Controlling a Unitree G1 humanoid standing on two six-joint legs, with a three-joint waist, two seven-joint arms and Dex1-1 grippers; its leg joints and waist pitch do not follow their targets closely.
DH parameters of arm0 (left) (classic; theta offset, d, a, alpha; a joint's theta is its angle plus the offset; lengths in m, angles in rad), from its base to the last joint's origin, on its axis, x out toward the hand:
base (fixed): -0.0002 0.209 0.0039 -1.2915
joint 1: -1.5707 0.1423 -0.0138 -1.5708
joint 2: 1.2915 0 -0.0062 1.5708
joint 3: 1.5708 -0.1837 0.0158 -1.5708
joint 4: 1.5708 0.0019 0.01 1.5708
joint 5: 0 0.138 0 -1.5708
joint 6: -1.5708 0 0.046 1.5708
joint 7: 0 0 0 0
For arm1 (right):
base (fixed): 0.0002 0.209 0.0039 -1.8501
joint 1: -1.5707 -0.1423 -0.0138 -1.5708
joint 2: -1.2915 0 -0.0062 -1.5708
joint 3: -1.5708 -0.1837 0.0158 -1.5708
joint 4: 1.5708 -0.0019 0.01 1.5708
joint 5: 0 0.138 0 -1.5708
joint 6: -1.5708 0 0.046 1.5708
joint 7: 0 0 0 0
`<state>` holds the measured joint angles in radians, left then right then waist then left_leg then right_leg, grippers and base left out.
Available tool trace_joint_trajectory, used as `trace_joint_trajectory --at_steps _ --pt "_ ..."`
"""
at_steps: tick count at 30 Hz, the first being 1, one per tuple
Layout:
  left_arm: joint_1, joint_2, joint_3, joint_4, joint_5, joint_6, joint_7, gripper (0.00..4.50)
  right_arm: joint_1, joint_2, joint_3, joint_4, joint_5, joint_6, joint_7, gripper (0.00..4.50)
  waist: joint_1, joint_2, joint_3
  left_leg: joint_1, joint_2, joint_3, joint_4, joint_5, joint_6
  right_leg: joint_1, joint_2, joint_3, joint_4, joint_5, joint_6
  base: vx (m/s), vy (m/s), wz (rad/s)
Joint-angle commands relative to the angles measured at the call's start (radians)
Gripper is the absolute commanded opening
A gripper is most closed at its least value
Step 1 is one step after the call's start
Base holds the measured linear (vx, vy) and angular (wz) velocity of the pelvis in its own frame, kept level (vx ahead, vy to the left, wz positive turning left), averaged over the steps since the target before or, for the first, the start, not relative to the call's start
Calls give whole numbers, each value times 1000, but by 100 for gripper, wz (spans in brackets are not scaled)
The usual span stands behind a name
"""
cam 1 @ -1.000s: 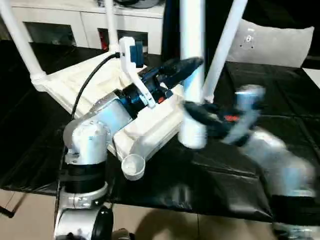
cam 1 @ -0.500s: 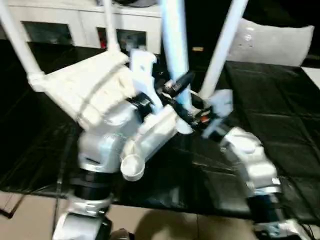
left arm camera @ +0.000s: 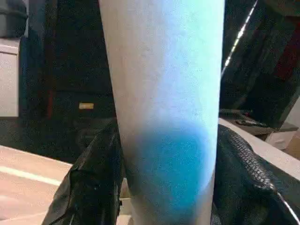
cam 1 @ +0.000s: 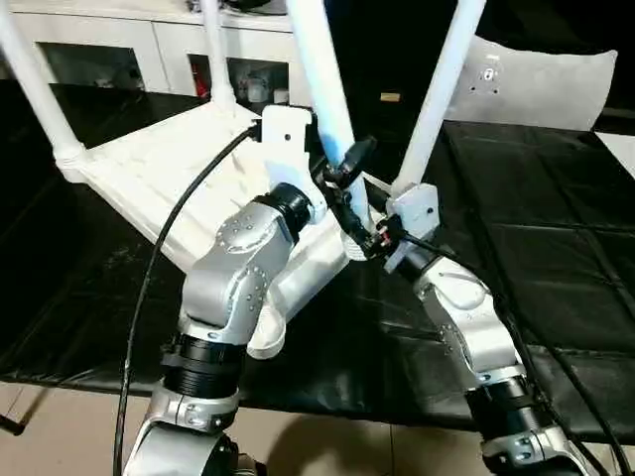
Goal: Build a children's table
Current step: Pick table leg
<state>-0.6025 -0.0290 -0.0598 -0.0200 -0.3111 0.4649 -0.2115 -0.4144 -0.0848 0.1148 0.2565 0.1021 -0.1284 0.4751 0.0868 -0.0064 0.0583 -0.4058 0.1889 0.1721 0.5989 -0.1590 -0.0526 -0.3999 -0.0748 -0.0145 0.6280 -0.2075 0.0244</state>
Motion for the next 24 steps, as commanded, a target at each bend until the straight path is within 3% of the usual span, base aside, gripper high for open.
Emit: trace_joint_trajectory --at_steps 1,3,5,19,23,24 --pt "-1 8 -11 13 31 -29 11 213 -15 2 -10 10 -8 -28 -9 186 -4 -8 -72 25 25 -3 -66 -196 10 43 -39 21 -74 -70 -173 0 0 0" --pt "1 18 -25 13 60 -51 13 213 -17 4 -10 15 -9 -32 -11 186 -4 -8 -72 25 25 -4 -67 -197 12 42 -39 21 -75 -75 -169 0 0 0" --pt "1 82 -102 22 169 -117 0 213 -18 6 -7 20 -11 -36 -14 186 -4 -7 -72 25 26 -5 -68 -195 14 41 -40 21 -75 -86 -157 0 0 0" --pt "-17 250 -264 75 440 -251 -5 220 -27 4 -10 42 -14 -50 -25 186 -5 0 -75 29 28 -5 -69 -205 -12 38 -39 21 -69 -50 -171 0 0 0" --pt "-15 248 -258 81 432 -268 -8 209 -29 2 -10 47 -14 -52 -24 186 -5 -2 -74 27 27 -4 -68 -202 -12 39 -41 22 -67 -47 -175 0 0 0" --pt "-8 222 -232 79 389 -257 -9 209 -30 2 -10 49 -14 -53 -24 186 -5 -2 -74 28 26 -3 -68 -202 -14 39 -41 22 -67 -49 -179 0 0 0"
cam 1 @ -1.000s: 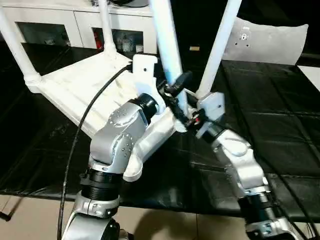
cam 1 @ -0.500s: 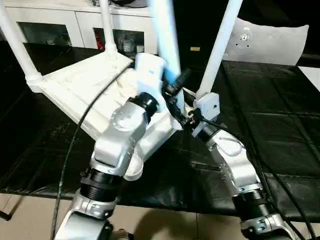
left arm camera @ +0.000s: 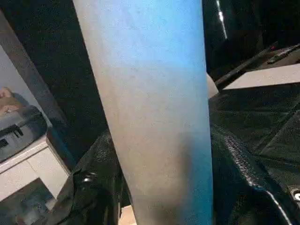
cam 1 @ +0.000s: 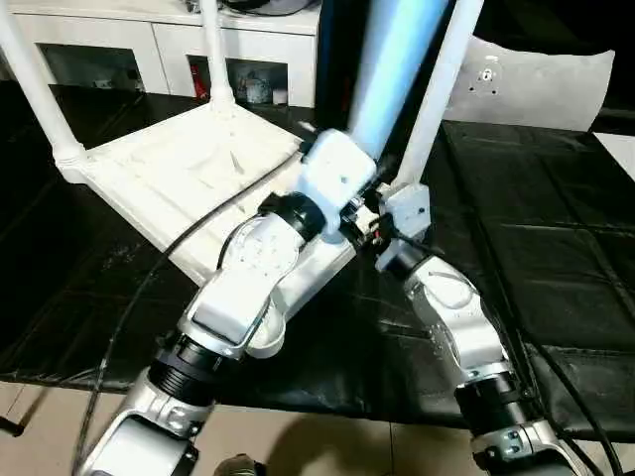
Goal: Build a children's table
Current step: Pick table leg
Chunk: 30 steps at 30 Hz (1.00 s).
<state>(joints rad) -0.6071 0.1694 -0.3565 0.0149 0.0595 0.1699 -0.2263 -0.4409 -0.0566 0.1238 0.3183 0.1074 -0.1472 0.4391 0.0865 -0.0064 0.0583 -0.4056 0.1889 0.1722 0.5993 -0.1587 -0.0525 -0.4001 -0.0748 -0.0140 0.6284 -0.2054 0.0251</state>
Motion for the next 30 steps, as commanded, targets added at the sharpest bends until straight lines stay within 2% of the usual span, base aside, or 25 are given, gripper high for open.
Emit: trace_joint_trajectory --at_steps 1,2,3,4,7,8,10,11,14,15,18,19,21,22,24,29,30 --pt "12 -53 143 31 -108 82 18 209 -6 -27 -18 -10 -18 -35 12 186 -5 -4 -74 27 25 -2 -68 -199 -18 40 -40 22 -65 -46 -190 0 0 0" --pt "18 -93 183 23 -171 108 26 209 -6 -27 -17 -10 -18 -36 11 186 -5 -6 -73 27 25 1 -66 -197 -23 41 -42 23 -63 -37 -204 0 0 0" --pt "19 -113 203 18 -205 118 30 209 -7 -27 -17 -9 -18 -36 11 186 -5 -6 -73 27 25 1 -66 -197 -23 41 -42 23 -63 -37 -204 0 0 0" --pt "21 -149 238 10 -273 136 29 208 -8 -28 -17 -8 -17 -36 11 186 -2 -8 -73 25 23 0 -66 -200 -15 42 -40 21 -66 -42 -213 0 0 0" --pt "28 -190 262 -3 -378 166 -8 207 -10 -29 -14 -5 -13 -36 11 185 -3 -9 -71 25 22 0 -66 -225 -1 40 -40 21 -74 -96 -196 0 0 0" --pt "28 -191 263 -3 -380 166 -9 207 -10 -29 -14 -5 -13 -36 11 185 -4 -7 -72 26 23 0 -66 -229 -1 39 -40 21 -74 -103 -195 0 0 0" --pt "39 -225 289 -20 -474 207 -27 207 -11 -31 -13 -4 -12 -36 11 185 -5 -8 -71 25 23 -1 -66 -227 1 39 -38 22 -74 -100 -190 0 0 0" --pt "39 -227 291 -22 -478 210 -29 207 -11 -31 -13 -4 -12 -36 11 185 -5 -8 -71 24 23 -1 -66 -224 3 40 -38 21 -74 -97 -191 0 0 0" --pt "37 -292 364 -43 -587 282 -21 207 -11 -34 -14 -3 -13 -35 12 185 -5 -9 -72 26 24 0 -64 -213 9 40 -38 21 -72 -78 -193 0 0 0" --pt "37 -293 365 -43 -589 283 -21 207 -11 -34 -14 -3 -13 -35 12 185 -5 -9 -72 26 24 0 -64 -213 9 40 -38 21 -72 -78 -193 0 0 0" --pt "28 -328 420 -43 -670 320 19 207 -13 -33 -15 -1 -16 -35 13 185 -4 -11 -70 25 23 0 -64 -217 14 40 -36 21 -74 -87 -190 0 0 0" --pt "25 -332 433 -39 -682 326 33 207 -14 -33 -14 0 -18 -35 13 185 -4 -12 -70 25 23 0 -64 -222 15 41 -37 21 -75 -97 -185 0 0 0" --pt "22 -310 421 -32 -638 325 41 207 -15 -32 -15 0 -19 -35 13 185 -4 -12 -70 25 24 -1 -66 -228 17 40 -37 21 -78 -116 -173 0 0 0" --pt "20 -278 391 -26 -560 314 42 207 -17 -33 -14 2 -23 -36 11 185 -4 -13 -70 25 24 -2 -66 -226 17 40 -37 21 -78 -120 -166 0 0 0" --pt "18 -266 378 -25 -521 308 42 207 -18 -34 -13 3 -26 -34 9 185 -5 -12 -70 26 26 -3 -67 -228 17 37 -36 21 -79 -128 -154 0 0 0" --pt "12 -268 390 -26 -519 319 65 207 -21 -32 -15 -2 -9 -10 24 185 -5 -12 -72 24 24 -2 -65 -202 15 41 -38 21 -75 -87 -163 0 0 0" --pt "11 -267 390 -26 -520 320 68 207 -21 -32 -16 -2 -7 -7 27 220 -5 -12 -72 25 24 -2 -65 -202 16 41 -37 21 -74 -81 -165 0 0 0"
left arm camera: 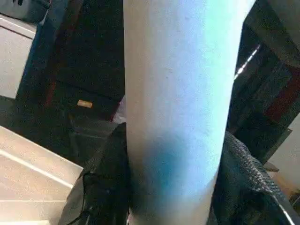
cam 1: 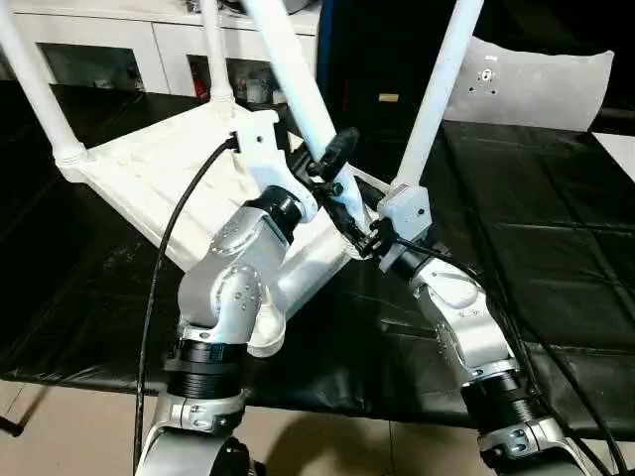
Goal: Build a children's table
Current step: Pick table leg
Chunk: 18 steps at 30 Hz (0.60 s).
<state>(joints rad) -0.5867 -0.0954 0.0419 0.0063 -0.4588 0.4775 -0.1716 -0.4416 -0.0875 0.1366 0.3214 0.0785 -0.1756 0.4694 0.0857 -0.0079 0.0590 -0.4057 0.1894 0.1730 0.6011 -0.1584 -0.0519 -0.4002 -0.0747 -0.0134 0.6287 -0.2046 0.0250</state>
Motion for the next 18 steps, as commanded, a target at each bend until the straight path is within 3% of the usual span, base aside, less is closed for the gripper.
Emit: trace_joint_trajectory --at_steps 1,4,10,11,14,17,18 --pt "-11 1 -4 -14 0 12 22 207 -21 -3 -28 -7 18 21 -5 255 -5 -11 -72 25 23 -2 -67 -206 16 40 -37 20 -76 -86 -167 0 0 0" --pt "-14 18 2 3 16 1 24 207 -22 -13 -27 -11 15 21 2 257 -4 -9 -72 26 24 -3 -67 -213 14 39 -37 20 -77 -99 -167 0 0 0" --pt "-35 68 29 43 22 10 -15 207 -1 -30 -50 -75 140 79 113 318 -4 -9 -72 25 23 -4 -68 -204 17 42 -37 20 -75 -85 -161 0 0 0" --pt "-37 72 30 46 21 12 -19 207 0 -33 -51 -79 147 81 122 332 -4 -4 -73 27 24 -4 -68 -211 18 40 -37 20 -76 -86 -164 0 0 0" --pt "-45 93 35 58 8 28 -37 207 7 -43 -61 -106 192 110 162 342 -2 -5 -74 28 22 -4 -67 -205 20 42 -36 19 -74 -76 -175 0 0 0" --pt "-67 151 54 91 -17 59 -90 207 15 -69 -117 -187 332 253 213 382 0 -6 -73 29 22 -4 -68 -194 30 42 -34 19 -72 -59 -187 0 0 0" --pt "-68 157 55 92 -23 66 -98 207 14 -71 -125 -192 344 271 209 382 2 -4 -74 32 22 -4 -68 -187 29 43 -35 19 -71 -56 -189 0 0 0"
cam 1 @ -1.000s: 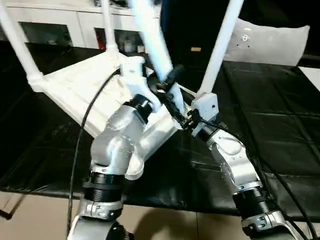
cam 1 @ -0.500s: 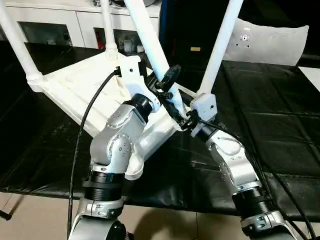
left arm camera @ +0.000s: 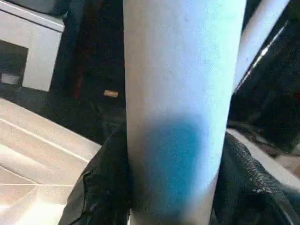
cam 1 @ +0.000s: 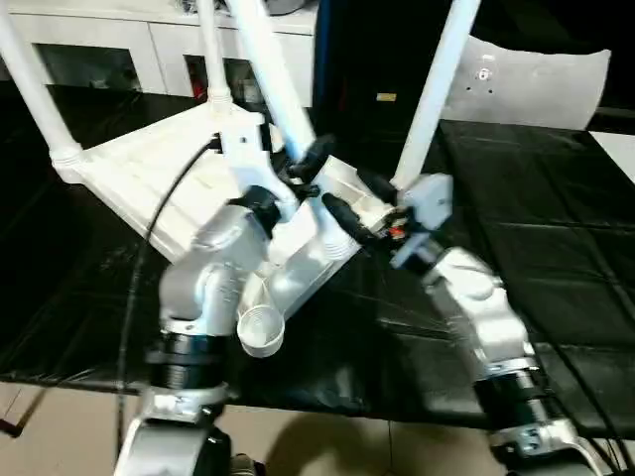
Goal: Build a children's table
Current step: Pick table leg
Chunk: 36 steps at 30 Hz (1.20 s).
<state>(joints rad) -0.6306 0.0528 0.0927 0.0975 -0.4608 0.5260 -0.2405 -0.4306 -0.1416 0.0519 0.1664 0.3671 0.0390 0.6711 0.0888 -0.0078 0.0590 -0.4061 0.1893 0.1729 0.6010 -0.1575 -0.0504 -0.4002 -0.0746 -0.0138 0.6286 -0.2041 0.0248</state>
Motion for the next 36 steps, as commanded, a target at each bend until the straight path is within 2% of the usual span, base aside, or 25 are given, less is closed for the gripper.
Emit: trace_joint_trajectory --at_steps 1,2,3,6,9,12,15,17,18,22,23,25,27,28,33,35,36 --pt "-30 25 13 4 -44 45 -59 207 -6 -27 -69 -47 93 130 -12 388 -1 -4 -74 30 22 -4 -69 -182 24 42 -36 19 -69 -54 -194 0 0 0" --pt "-32 30 18 4 -55 57 -70 207 -11 -33 -79 -48 104 159 -20 394 0 -3 -73 32 22 -4 -69 -181 20 41 -35 19 -68 -56 -198 0 0 0" --pt "-41 43 34 5 -94 95 -105 207 -29 -59 -100 -41 127 233 -27 394 0 -2 -73 33 22 -3 -69 -186 11 40 -36 18 -69 -62 -204 0 0 0" --pt "-66 62 67 10 -167 148 -154 198 -56 -119 -110 -17 138 324 1 429 0 -3 -73 31 18 -2 -68 -184 -7 43 -37 17 -70 -84 -211 0 0 0" --pt "-86 98 73 9 -231 209 -251 188 -68 -171 -141 -25 244 451 55 449 3 -5 -72 32 16 0 -67 -200 -9 44 -39 18 -74 -123 -206 0 0 0" --pt "-113 138 63 10 -281 244 -363 187 -66 -228 -159 -64 356 555 143 450 4 -3 -73 31 18 -1 -66 -181 -2 45 -38 17 -72 -99 -214 0 0 0" --pt "-131 171 39 14 -292 258 -450 186 -65 -272 -145 -98 382 611 219 450 7 -3 -74 30 19 -1 -65 -163 7 47 -40 17 -70 -74 -222 0 0 0" --pt "-142 198 8 11 -291 264 -524 186 -72 -303 -123 -117 387 646 281 450 7 -3 -74 32 19 0 -65 -168 5 46 -40 17 -71 -85 -223 0 0 0" --pt "-149 218 -21 7 -285 263 -575 186 -78 -323 -106 -131 399 668 328 450 8 1 -73 32 21 -1 -67 -176 1 45 -41 17 -71 -105 -223 0 0 0" --pt "-166 250 -91 0 -272 250 -697 186 -98 -361 -47 -157 412 692 425 450 7 -1 -72 34 23 -1 -68 -196 -8 44 -43 17 -73 -134 -227 0 0 0" --pt "-175 254 -115 -8 -274 243 -752 186 -113 -373 -12 -153 395 692 456 450 7 -3 -71 34 24 0 -68 -198 -11 43 -44 18 -73 -140 -229 0 0 0" --pt "-184 254 -136 -19 -278 234 -800 185 -129 -378 21 -138 366 686 483 450 7 -5 -72 33 23 0 -68 -198 -16 44 -45 17 -73 -148 -233 0 0 0" --pt "-190 253 -141 -23 -284 235 -814 185 -137 -376 31 -126 356 686 493 450 8 -5 -72 33 24 0 -68 -188 -17 44 -47 18 -70 -132 -240 0 0 0" --pt "-198 253 -147 -23 -290 235 -835 185 -145 -379 43 -117 351 696 516 421 8 -8 -72 32 24 1 -66 -183 -14 45 -46 18 -69 -121 -245 0 0 0" --pt "-203 257 -156 -20 -285 222 -858 185 -150 -390 62 -117 354 711 557 401 11 -9 -74 32 24 1 -64 -164 0 47 -46 17 -66 -103 -250 0 0 0" --pt "-205 263 -161 -11 -273 208 -876 185 -153 -398 85 -113 344 709 569 368 11 -11 -74 32 24 1 -64 -160 2 47 -46 17 -66 -98 -252 0 0 0" --pt "-205 264 -162 -10 -271 205 -881 185 -155 -399 91 -109 338 706 570 368 12 -10 -74 32 24 1 -64 -161 2 46 -46 18 -66 -101 -252 0 0 0"
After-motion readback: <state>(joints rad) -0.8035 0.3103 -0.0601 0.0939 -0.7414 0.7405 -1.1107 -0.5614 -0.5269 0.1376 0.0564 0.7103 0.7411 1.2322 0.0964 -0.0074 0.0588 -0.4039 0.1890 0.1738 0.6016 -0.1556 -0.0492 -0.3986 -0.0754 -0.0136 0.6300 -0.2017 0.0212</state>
